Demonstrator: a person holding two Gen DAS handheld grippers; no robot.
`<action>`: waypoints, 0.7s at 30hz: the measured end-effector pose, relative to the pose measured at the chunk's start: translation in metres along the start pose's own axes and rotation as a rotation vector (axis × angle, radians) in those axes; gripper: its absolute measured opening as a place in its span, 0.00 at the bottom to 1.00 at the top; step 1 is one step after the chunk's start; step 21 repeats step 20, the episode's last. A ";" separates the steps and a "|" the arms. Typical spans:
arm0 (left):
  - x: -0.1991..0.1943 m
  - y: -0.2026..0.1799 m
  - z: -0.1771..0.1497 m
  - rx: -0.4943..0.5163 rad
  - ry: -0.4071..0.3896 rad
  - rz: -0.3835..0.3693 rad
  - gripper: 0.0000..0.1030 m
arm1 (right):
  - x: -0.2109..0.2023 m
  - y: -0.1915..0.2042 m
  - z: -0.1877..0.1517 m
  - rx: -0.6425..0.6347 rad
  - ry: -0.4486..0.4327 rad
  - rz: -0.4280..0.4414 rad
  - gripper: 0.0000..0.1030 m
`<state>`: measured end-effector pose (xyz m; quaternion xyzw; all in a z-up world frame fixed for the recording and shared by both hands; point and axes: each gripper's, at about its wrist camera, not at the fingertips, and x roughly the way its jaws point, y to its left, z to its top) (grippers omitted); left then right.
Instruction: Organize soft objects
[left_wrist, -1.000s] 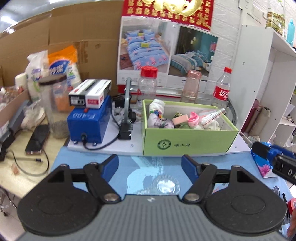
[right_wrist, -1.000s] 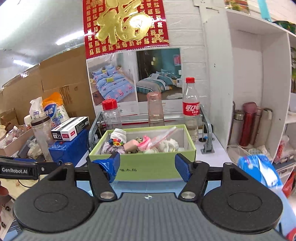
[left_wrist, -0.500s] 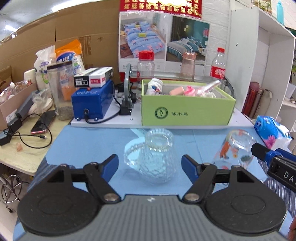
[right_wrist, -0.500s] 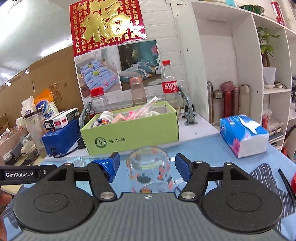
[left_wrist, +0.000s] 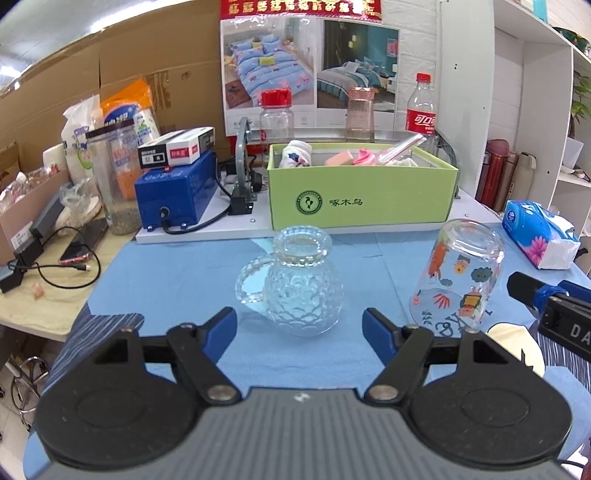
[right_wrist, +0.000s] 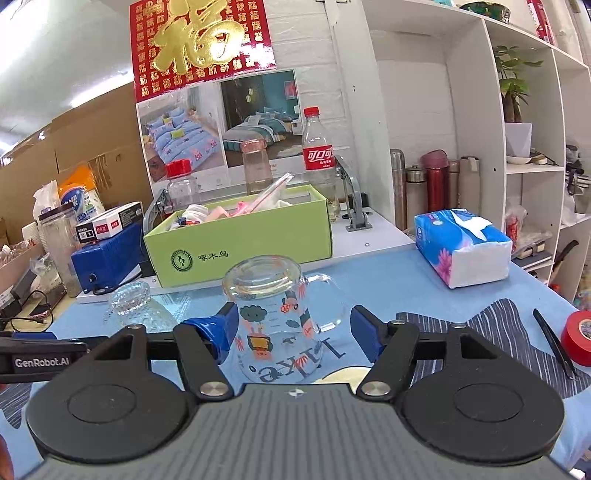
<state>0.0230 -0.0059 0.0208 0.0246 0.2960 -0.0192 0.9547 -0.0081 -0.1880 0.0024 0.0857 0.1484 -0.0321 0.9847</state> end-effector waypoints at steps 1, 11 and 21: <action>-0.001 -0.001 0.000 0.006 0.002 -0.003 0.73 | 0.000 0.000 -0.001 -0.001 0.004 0.000 0.52; 0.003 -0.007 -0.005 0.036 0.038 0.011 0.74 | 0.023 -0.001 -0.014 -0.042 0.175 -0.084 0.52; -0.004 -0.004 -0.006 0.023 -0.015 -0.028 0.74 | 0.023 -0.002 -0.017 -0.024 0.186 -0.067 0.52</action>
